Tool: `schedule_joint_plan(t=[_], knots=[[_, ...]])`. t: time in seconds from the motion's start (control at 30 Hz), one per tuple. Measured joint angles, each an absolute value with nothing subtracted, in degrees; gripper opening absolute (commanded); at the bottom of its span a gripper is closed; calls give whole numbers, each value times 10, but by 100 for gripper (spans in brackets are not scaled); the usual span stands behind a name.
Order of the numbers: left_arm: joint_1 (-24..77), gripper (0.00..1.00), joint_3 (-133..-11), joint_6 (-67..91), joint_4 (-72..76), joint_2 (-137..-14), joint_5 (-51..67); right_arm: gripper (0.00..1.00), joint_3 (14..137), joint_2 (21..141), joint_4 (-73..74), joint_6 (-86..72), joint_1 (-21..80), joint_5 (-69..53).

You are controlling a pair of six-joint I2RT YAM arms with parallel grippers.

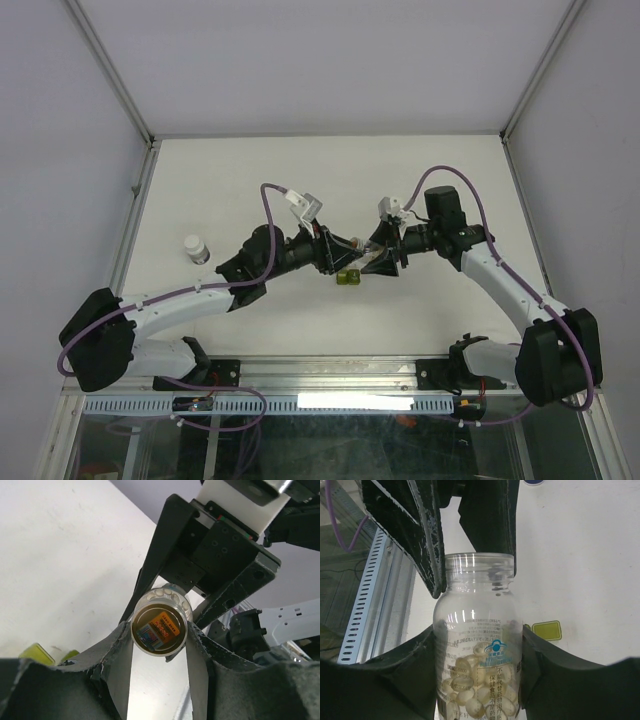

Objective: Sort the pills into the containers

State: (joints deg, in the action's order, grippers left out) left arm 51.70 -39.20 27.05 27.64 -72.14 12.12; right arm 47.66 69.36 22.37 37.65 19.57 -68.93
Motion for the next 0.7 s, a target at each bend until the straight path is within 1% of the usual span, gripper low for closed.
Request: schedule_joint_plan(t=[0.1,0.13,0.17,0.2,0.23,0.27,0.4,0.43,0.47,0.7], knots=[[525,5,-397,319,254,-721,87,0,477,695,224,376,196,-680],[526,9,-399,331,249,-721,80,0,477,695,224,376,196,-679],[526,18,-400,343,244,-721,75,0,477,695,224,376,195,-677],[526,30,-401,353,243,-721,72,0,477,695,223,375,195,-677],[526,45,-401,366,240,-721,69,0,477,695,223,375,195,-675],[526,56,-401,371,239,-721,67,0,477,695,223,375,195,-674],[526,91,-399,391,239,-719,60,0,477,695,221,376,196,-680],[526,97,-397,393,242,-715,60,0,477,695,221,375,197,-682],[525,99,-391,394,250,-710,60,0,477,695,221,375,197,-683],[505,99,-338,368,299,-654,80,0,477,695,221,376,197,-686]])
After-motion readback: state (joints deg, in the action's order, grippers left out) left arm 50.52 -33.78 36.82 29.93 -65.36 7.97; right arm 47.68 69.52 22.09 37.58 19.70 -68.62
